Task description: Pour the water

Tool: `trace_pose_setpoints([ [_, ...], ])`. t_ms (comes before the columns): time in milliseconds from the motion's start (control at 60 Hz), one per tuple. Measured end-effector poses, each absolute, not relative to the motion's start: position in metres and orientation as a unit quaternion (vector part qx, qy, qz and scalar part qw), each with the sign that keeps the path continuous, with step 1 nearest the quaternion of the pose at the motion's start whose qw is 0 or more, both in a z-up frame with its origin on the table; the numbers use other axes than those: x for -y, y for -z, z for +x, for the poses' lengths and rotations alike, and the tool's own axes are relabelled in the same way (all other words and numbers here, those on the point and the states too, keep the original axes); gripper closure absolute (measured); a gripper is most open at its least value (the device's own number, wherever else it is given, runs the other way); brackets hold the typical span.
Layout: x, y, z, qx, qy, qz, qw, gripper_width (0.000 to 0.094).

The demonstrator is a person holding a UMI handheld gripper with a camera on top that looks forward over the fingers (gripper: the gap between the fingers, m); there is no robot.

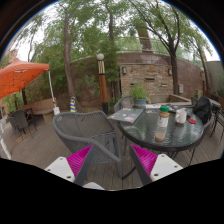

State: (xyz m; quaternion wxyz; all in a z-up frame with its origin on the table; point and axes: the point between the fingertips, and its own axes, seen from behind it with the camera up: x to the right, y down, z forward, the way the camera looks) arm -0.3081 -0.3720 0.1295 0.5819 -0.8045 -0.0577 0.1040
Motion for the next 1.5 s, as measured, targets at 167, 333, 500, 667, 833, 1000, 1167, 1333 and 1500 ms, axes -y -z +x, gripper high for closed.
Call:
trace_pose_setpoints([
  [167, 0.361, -0.132, -0.289, 0.045, -0.093, -0.804, 0.586, 0.0118],
  [333, 0.318, -0.121, -0.256, 0.021, -0.084, -0.804, 0.588, 0.0121],
  [500, 0.258, -0.116, -0.187, 0.007, -0.025, -0.786, 0.617, 0.0127],
  [667, 0.201, -0.103, -0.128, -0.035, 0.002, -0.767, 0.640, 0.0123],
  [833, 0.150, -0.092, -0.108, -0.036, 0.016, -0.760, 0.648, 0.0122],
  [1000, 0.106, -0.086, -0.095, -0.043, 0.042, -0.748, 0.661, 0.0152],
  [1167, 0.087, -0.073, -0.092, -0.048, 0.033, -0.731, 0.680, 0.0502],
  [1333, 0.090, -0.073, -0.097, -0.050, 0.011, -0.745, 0.666, 0.0501],
  [1500, 0.087, -0.071, -0.094, -0.032, -0.001, -0.729, 0.684, 0.0533],
])
